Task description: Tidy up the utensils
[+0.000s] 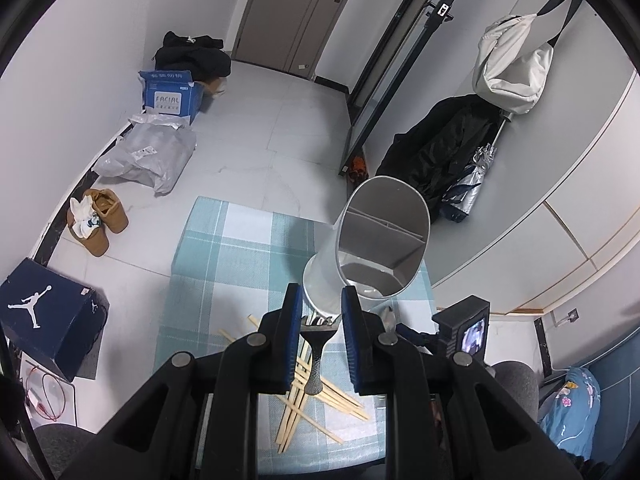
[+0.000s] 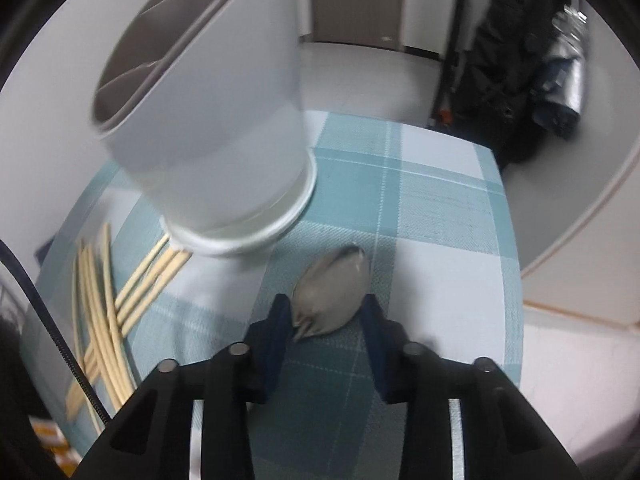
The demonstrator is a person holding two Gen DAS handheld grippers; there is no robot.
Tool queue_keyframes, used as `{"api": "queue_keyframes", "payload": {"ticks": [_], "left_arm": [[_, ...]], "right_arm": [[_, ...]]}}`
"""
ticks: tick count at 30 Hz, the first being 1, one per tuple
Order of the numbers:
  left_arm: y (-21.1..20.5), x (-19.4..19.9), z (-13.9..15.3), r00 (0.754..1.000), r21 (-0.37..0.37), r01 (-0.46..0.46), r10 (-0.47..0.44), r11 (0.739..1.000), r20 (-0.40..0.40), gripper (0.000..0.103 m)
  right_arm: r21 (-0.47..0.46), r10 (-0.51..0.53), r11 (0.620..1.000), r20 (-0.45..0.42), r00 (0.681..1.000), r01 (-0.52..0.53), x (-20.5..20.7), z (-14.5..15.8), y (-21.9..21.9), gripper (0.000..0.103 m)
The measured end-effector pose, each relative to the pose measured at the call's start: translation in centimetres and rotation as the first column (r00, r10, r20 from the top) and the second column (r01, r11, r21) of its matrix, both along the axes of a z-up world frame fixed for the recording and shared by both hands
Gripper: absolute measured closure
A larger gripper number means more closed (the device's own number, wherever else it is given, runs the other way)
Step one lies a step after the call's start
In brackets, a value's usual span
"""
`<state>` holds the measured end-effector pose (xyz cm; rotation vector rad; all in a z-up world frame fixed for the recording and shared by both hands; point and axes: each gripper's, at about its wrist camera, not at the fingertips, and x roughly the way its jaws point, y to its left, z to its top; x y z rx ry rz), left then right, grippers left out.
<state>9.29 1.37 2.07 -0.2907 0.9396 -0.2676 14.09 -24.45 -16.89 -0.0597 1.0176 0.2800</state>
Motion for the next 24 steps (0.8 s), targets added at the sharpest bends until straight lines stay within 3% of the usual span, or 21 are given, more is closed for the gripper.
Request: {"api": "queue_keyframes", "payload": {"ticks": [1,2,3,7,13,16,18,24], "left_arm": [[0.1,0.0,-0.1,1.0,-0.003,-0.001,0.001,1.0,-0.002,0.088],[0.2,0.0,-0.1,1.0,-0.008,0.0,0.0,1.0,-0.004,0.088],[0.2,-0.1,-0.2,1.0,-0.012,0.001,-0.002,1.0,-0.005,0.088],[0.2,-0.3,-0.4,1.0,-0.022,0.006,-0.007,1.0,-0.005,0.088],[0.5,-0.6,-0.5,1.0,-0.032,0.01,-0.01,0.999,-0.003,0.088],[0.7,-0.8,-0.6,1.0,-0.037,0.007,-0.007,0.999,-0.002,0.088],[0.8,-0.8,-0.7,1.0,-0.041,0.004,-0.004,0.999,-0.007,0.088],[1.1,-0.9,-0.8,1.0,-0.041,-0.005,0.005,0.999,-0.015,0.088]], "right_arm": [[0.007,0.021,1.0,-0.007,1.0,-0.021,0.2,-0.1,0.4,0.077],[0.03,0.066,0.997,-0.019,0.998,-0.065,0.1,0.0,0.1,0.093],[0.042,0.105,0.994,-0.037,0.994,-0.103,-0.1,0.0,0.1,0.098],[0.029,0.236,0.972,-0.073,0.969,-0.234,-1.1,-0.1,0.3,0.098],[0.026,0.307,0.952,-0.137,0.942,-0.307,-1.9,0.3,0.7,0.098],[0.019,0.315,0.949,-0.136,0.939,-0.316,-2.5,0.7,1.0,0.085],[0.005,0.307,0.951,-0.119,0.944,-0.308,-2.4,0.8,1.2,0.056],[0.036,0.22,0.975,-0.099,0.97,-0.217,0.0,0.4,1.8,0.055]]}}
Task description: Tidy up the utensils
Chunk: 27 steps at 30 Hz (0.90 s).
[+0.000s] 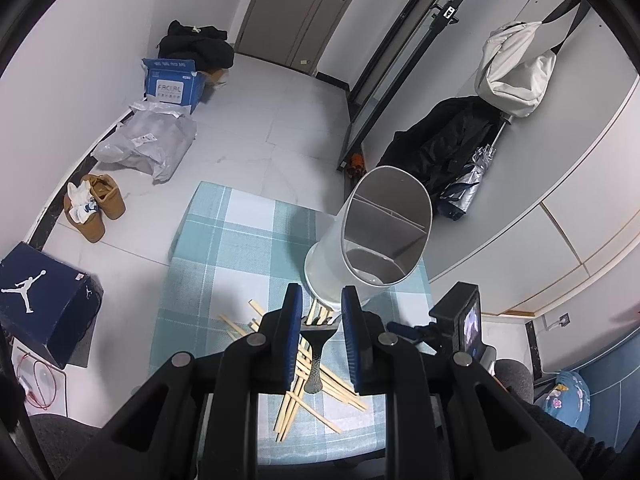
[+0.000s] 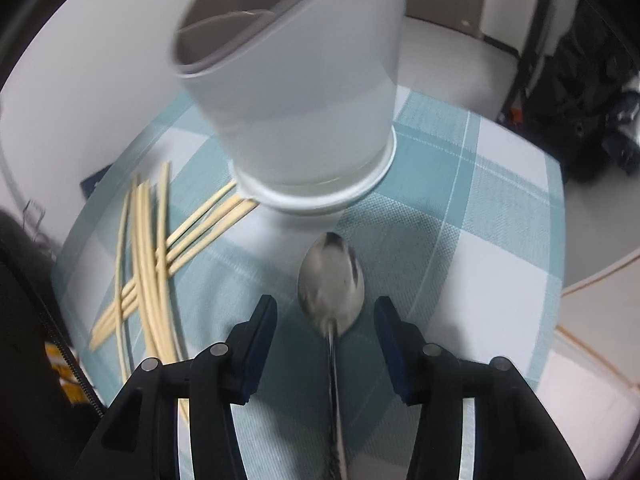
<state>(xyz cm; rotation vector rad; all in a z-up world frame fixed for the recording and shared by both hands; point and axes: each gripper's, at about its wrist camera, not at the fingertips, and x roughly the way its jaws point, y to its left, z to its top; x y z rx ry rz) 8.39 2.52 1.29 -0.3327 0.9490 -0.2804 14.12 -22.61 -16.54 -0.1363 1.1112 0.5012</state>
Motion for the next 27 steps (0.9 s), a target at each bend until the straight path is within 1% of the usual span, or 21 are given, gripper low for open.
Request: {"api": "queue_keyframes", "payload": {"ticks": [1,2,3,8,11,14,19,23,27], "left_arm": [[0.0,0.0,0.0,1.0,0.0,0.0,0.0,1.0,-0.001,0.088],[0.0,0.0,0.0,1.0,0.0,0.001,-0.001,1.0,-0.002,0.088],[0.0,0.0,0.0,1.0,-0.001,0.002,-0.002,1.0,-0.002,0.088],[-0.5,0.1,0.2,1.0,0.017,0.01,-0.01,1.0,-0.001,0.088],[-0.9,0.2,0.3,1.0,0.026,0.016,-0.016,1.0,0.001,0.088],[-1.4,0.2,0.7,1.0,0.034,0.027,-0.027,0.999,0.008,0.088],[-2.4,-0.1,2.0,0.998,0.049,0.047,-0.048,0.998,0.034,0.088],[-3.4,-0.1,3.2,0.996,0.061,0.069,-0.072,0.996,0.056,0.088],[-4.4,-0.2,4.9,0.991,0.084,0.083,-0.091,0.993,0.098,0.088]], "right_arm": [[-0.004,-0.011,1.0,0.004,1.0,0.011,0.2,-0.1,0.3,0.057],[-0.006,-0.022,1.0,0.016,1.0,0.022,0.3,0.0,0.4,0.066],[-0.004,-0.03,1.0,0.02,0.999,0.03,0.4,0.0,0.6,0.068],[0.028,-0.04,0.999,0.025,0.999,0.039,0.3,0.4,0.5,0.069],[0.077,-0.066,0.995,0.055,0.996,0.062,-1.0,1.4,-0.5,0.069],[0.131,-0.102,0.987,0.105,0.989,0.088,-2.6,2.9,-1.4,0.069],[0.233,-0.163,0.966,0.209,0.964,0.112,-5.7,6.1,-2.6,0.069],[0.326,-0.225,0.936,0.276,0.934,0.129,-6.8,8.6,-3.5,0.069],[0.386,-0.274,0.912,0.318,0.908,0.14,-7.9,10.1,-3.3,0.069]]}}
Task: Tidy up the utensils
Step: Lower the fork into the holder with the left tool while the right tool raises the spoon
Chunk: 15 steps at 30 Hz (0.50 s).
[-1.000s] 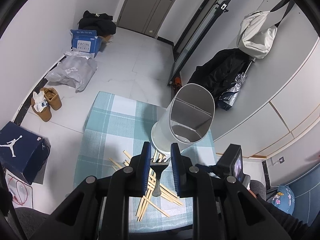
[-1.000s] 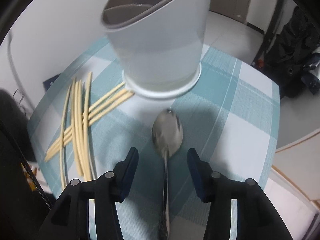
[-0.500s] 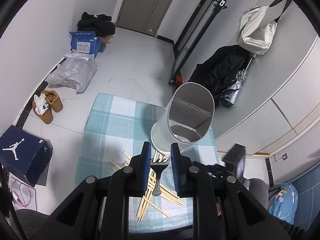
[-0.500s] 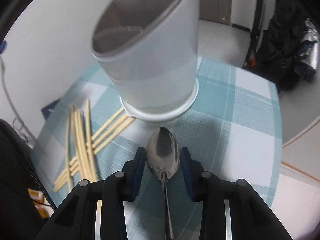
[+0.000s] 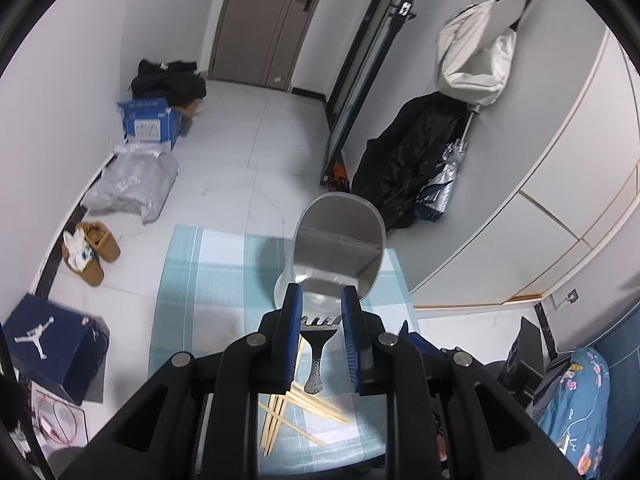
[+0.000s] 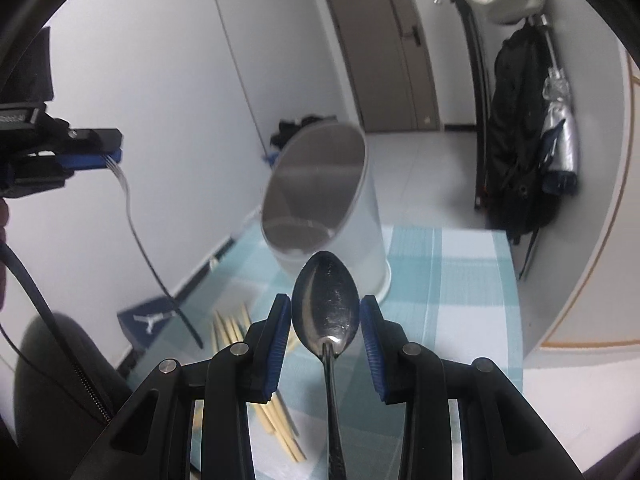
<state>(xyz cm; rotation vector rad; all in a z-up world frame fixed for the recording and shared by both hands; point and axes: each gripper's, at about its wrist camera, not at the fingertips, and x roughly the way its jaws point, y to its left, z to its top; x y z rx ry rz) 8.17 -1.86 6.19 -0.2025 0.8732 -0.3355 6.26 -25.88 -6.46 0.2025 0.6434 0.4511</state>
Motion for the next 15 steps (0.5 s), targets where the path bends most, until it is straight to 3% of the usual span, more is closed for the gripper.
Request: {"api": "queue_keyframes", "payload": {"ticks": [9,15], "left_arm": [[-1.3,1.3,2.8,0.997,-0.002,0.015,-0.015,1.0,0.072,0.088],[-1.3,3.7,4.7,0.992,-0.053,-0.011,0.017,0.999,0.121,0.088]], "right_arm": [[0.127,-0.04,0.992,0.142,0.989,0.022,-0.3,4.8,-1.3,0.069],[0.166,-0.068,0.986,0.285,0.956,0.021,2.4,10.2,-1.4,0.069]]}}
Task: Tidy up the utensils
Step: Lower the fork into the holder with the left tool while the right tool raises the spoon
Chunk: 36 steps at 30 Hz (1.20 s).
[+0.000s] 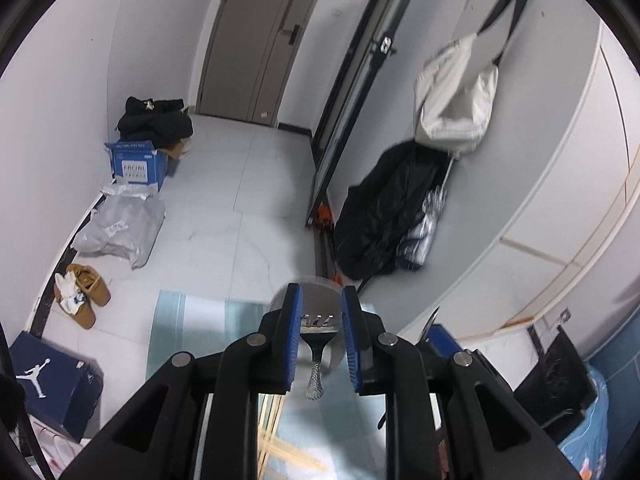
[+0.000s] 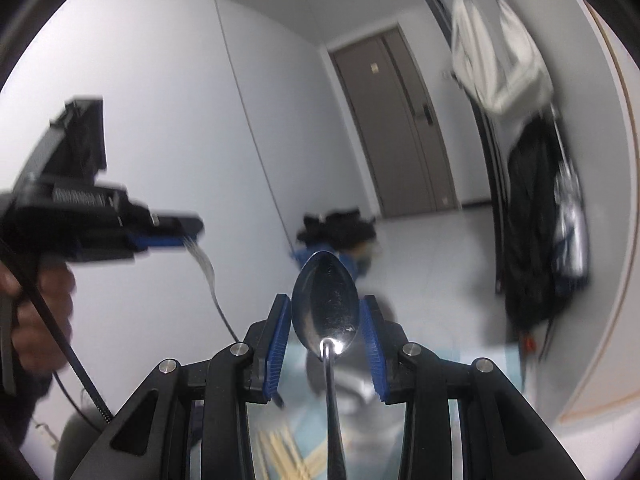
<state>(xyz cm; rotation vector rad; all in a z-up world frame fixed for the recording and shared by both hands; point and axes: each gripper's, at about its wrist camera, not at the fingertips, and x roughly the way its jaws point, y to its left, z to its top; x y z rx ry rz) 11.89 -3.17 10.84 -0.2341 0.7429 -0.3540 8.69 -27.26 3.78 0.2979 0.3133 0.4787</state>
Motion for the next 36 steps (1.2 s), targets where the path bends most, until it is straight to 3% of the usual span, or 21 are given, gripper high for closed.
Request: {"api": "queue_keyframes", "payload": {"ticks": [5,11,20,36], "left_arm": [[-0.1,2.1,0.7,0.997,-0.027,-0.037,0.039,0.999,0.063,0.088],[0.1,5.1,-0.2,0.996,-0.034,-0.049,0.052,0.998,0.07,0.088],[0.0,8.2,-2.7,0.999,-0.037,-0.033,0.033,0.999,-0.003,0.088],[-1.3,9.7,-4.6,0.998,-0.022,-0.008,0.007,1.0,-0.055,0.088]], "right_arm": [[0.019,-0.058,0.998,0.069,0.996,0.057,4.1,3.3,0.2,0.069],[0.087,-0.117,0.99,0.065,0.991,0.111,8.6,3.6,0.9,0.069],[0.083,-0.134,0.988,0.091,0.987,0.127,12.1,1.2,2.4,0.069],[0.033,-0.198,0.98,0.069,0.978,0.196,12.1,-2.2,3.6,0.069]]}}
